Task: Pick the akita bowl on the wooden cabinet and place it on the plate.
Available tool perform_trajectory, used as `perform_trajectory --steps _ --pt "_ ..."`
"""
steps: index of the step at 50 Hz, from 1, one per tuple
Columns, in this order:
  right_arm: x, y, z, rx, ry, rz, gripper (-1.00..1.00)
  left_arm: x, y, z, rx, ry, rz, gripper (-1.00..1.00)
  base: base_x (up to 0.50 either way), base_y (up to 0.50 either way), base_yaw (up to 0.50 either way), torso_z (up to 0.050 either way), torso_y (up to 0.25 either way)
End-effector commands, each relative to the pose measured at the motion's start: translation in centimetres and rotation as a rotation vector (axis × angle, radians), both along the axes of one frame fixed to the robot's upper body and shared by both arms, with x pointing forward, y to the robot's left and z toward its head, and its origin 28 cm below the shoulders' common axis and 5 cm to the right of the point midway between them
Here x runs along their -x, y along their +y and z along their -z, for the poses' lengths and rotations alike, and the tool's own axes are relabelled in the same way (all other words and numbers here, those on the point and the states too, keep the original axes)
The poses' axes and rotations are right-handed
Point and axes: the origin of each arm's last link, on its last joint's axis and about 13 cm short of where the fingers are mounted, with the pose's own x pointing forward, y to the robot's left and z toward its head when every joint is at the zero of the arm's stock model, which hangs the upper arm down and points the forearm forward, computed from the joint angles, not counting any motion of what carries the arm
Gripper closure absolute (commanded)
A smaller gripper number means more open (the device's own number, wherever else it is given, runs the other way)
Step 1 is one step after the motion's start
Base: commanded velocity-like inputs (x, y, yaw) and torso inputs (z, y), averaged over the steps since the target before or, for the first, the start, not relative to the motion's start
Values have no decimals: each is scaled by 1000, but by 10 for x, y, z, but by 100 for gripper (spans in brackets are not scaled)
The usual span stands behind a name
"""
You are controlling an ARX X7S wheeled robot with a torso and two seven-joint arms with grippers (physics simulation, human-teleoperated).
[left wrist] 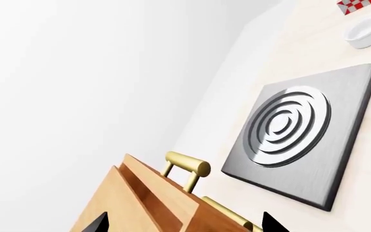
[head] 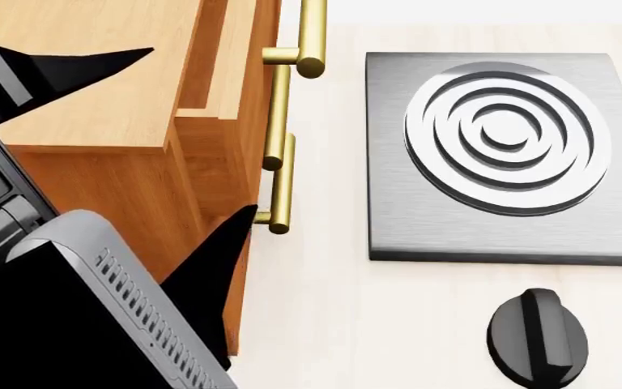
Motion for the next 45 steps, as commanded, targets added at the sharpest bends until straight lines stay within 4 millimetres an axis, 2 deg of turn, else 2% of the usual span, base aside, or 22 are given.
perform_trajectory --steps 1,14,37,45 --pt "-2 5 -29 55 -87 -29 -100 0 0 0 2 0 0 -100 0 0 0 0 0" --pt "-14 22 -69 127 -198 -116 -100 0 1 0 4 1 -2 -100 0 0 0 0 0" --pt "-21 41 -100 212 -263 -204 -100 0 2 2 10 5 -7 -100 0 0 0 0 0" --pt "-19 52 -124 259 -319 -251 -100 0 2 1 11 3 -5 -100 0 0 0 0 0"
